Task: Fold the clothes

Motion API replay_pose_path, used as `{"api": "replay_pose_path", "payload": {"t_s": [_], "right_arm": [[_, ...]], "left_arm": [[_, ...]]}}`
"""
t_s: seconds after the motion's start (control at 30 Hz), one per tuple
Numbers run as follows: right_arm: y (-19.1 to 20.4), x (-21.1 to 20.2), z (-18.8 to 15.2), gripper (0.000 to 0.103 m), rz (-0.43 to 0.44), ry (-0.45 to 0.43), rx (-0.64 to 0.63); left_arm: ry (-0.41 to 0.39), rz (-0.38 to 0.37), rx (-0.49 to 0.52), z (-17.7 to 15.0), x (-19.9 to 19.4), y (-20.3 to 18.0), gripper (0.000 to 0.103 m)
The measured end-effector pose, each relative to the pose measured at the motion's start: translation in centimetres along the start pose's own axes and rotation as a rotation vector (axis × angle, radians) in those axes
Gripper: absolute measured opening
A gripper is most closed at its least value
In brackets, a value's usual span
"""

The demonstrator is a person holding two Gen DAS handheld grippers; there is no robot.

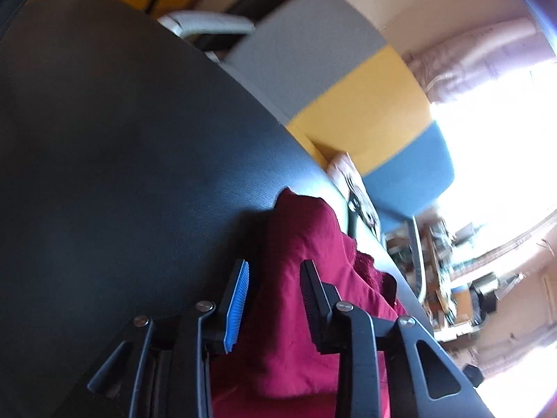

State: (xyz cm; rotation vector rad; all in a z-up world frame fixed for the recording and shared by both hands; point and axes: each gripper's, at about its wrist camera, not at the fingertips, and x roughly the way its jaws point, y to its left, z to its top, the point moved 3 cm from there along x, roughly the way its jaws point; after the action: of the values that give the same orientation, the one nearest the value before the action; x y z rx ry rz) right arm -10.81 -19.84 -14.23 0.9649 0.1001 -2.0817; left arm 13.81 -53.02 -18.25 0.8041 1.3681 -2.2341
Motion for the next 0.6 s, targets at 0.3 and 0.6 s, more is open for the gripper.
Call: {"api": "replay_pose_path", "payload": {"t_s": [0.3, 0.6], "right_arm": [[-1.2, 1.8, -1.0, 0.049, 0.053, 0.021, 0.047], [-0.3, 1.9, -0.8, 0.060, 0.048, 0.037, 0.005]], "left_arm": [[0.113, -0.018, 0.100, 1.4, 3.1, -1.5, 0.030], [0.116, 0.030, 0.215, 0.6, 3.5, -2.7, 0.010]]}}
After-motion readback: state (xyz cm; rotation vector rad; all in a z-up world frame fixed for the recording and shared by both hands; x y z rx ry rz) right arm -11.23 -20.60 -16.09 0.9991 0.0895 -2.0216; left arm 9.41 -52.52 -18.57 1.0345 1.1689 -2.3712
